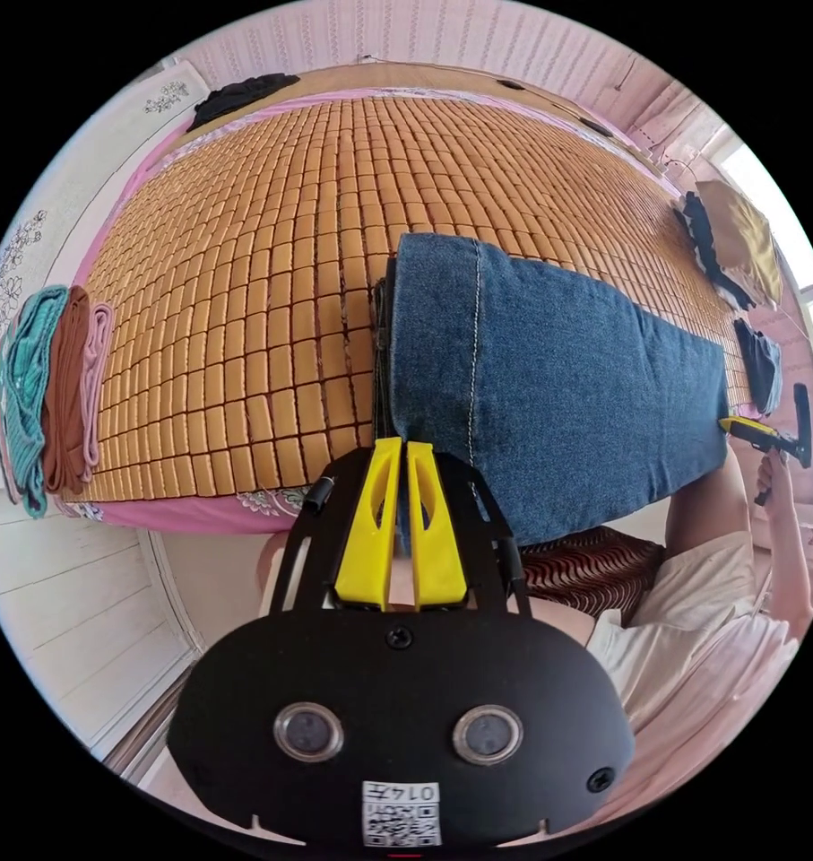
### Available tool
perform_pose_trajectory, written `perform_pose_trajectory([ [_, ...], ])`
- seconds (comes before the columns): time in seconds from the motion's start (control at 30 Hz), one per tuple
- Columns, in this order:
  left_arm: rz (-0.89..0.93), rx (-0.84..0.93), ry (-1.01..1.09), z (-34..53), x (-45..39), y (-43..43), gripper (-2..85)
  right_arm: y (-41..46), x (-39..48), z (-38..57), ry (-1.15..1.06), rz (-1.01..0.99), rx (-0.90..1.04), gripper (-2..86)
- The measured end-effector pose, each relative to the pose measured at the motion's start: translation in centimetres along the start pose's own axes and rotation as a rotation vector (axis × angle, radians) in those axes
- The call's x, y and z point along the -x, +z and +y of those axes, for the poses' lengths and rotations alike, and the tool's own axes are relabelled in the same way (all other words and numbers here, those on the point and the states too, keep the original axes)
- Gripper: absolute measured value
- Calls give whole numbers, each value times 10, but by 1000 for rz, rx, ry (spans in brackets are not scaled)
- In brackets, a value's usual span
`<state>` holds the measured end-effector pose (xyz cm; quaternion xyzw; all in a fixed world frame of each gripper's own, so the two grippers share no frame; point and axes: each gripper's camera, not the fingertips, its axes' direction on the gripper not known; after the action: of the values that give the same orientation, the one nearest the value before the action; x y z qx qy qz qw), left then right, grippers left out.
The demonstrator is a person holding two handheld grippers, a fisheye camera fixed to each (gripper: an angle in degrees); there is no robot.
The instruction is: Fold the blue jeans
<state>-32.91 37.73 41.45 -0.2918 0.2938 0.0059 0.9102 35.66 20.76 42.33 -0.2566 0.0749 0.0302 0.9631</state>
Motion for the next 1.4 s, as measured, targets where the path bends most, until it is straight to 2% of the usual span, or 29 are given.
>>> perform_pose_trajectory([
  [0.1, 36, 2, -39, 2, 10, 10, -10, -18, 12, -12, -41, -11, -36, 21],
  [0.23, -9, 0, -21, 1, 6, 18, -10, -80, 24, -39, -104, -155, -243, 11],
  [0.27, -31, -14, -2, 2, 1, 20, -10, -87, 32, -50, -120, -101, -245, 10],
  [0.4, -69, -13, 29, 7, -11, 41, -10, -73, 48, -71, -54, 202, -166, 3],
  [0.43, -81, -17, 30, 10, -13, 47, -10, -66, 54, -72, -48, 206, -160, 1],
  [0.53, -88, -26, 36, 18, -12, 59, -10, -45, 73, -71, -124, 23, -143, -4],
  [0.57, -83, -30, 37, 21, -10, 63, -10, -31, 79, -73, -143, 14, -84, -6],
  [0.67, -66, -31, 31, 28, -5, 74, -10, 12, 85, -74, -148, 186, 124, -9],
  [0.77, -64, -34, 33, 37, -2, 86, -10, 34, 85, -66, -112, 345, 208, -9],
  [0.93, -37, -65, 6, 62, 7, 90, -10, -1, 104, -72, -147, 249, 53, -6],
  [1.03, -28, -166, -7, 92, 12, 67, -10, -25, 131, -97, -248, 146, -39, -5],
  [1.13, -97, -300, 32, 117, -6, 40, -10, -24, 179, -138, -400, 79, -67, -4],
  [1.2, -31, -356, 102, 124, -30, 36, -10, -11, 214, -165, -482, 70, -37, -4],
  [1.23, 61, -351, 173, 123, -52, 43, -10, 0, 236, -181, -529, 82, -11, -4],
  [1.33, 264, -271, 343, 118, -122, 85, -10, 39, 273, -212, -569, 129, 87, -5],
  [1.37, 281, -241, 424, 118, -154, 104, -10, 63, 278, -220, -562, 157, 181, -5],
  [1.4, 267, -231, 459, 119, -169, 114, -10, 67, 280, -222, -558, 168, 181, -5],
])
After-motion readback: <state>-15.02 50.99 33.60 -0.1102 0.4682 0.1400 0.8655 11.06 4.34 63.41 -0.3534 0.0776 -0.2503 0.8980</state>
